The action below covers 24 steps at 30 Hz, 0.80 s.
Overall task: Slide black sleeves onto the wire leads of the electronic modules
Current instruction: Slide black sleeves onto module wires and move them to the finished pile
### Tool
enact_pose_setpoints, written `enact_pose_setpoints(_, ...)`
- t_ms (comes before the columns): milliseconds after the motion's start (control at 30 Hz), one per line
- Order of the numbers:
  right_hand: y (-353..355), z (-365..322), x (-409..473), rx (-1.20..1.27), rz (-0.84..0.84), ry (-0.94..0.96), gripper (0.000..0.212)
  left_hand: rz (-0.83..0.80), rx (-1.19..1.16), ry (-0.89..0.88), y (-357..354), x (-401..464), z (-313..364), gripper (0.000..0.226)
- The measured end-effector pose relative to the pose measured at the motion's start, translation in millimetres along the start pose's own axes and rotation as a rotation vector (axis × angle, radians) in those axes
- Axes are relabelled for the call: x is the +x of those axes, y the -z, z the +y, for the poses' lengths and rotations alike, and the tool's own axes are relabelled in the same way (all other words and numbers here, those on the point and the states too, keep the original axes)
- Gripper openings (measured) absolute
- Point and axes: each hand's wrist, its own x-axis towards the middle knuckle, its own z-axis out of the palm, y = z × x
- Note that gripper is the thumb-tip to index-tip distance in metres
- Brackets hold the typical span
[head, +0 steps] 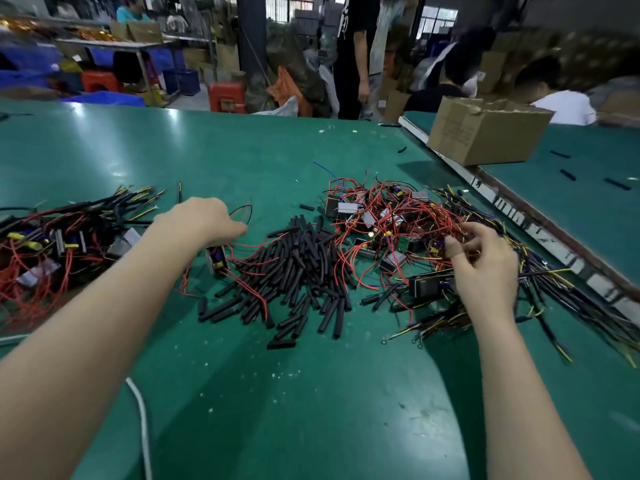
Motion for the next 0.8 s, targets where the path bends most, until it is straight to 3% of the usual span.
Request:
enact_pose_setpoints(67, 9, 3, 3, -0.006, 0.023, -0.055, 0.039, 0.051, 0.015, 0.042, -5, -6, 1, 0.045)
enact_pose_setpoints(167, 20, -4, 0, 0.323, -0.055, -0.16, 0.034, 0.045, 0.013, 0.091, -12, -15, 6, 0.041)
enact_pose_setpoints(267, 27, -6, -8, 0.394, -0.144, -0.078, 0.031, 0.037, -0.008, 0.108, -17, -19, 7, 0.038)
enact_pose_setpoints(400, 21, -6, -22, 0.213, -0.426, 0.099, 0.013, 0.011, -0.033, 0.13, -28, -24, 8, 0.046)
enact_pose_setpoints(533, 10, -5, -23, -0.375, -0.632, 0.18, 0.034, 0.05, -0.111, 0.109, -34, -32, 11, 0.042)
enact_pose_setpoints(667, 2, -9, -23, -0.304, -0.474, 0.147, 0.018, 0.061, -0.091, 0.092, -34, -45, 12, 0.042)
enact_pose_setpoints(800, 13, -18, -21, 0.273, -0.191, 0.136, 0.012, 0.107, -0.222, -0.104, -28, -62, 24, 0.042)
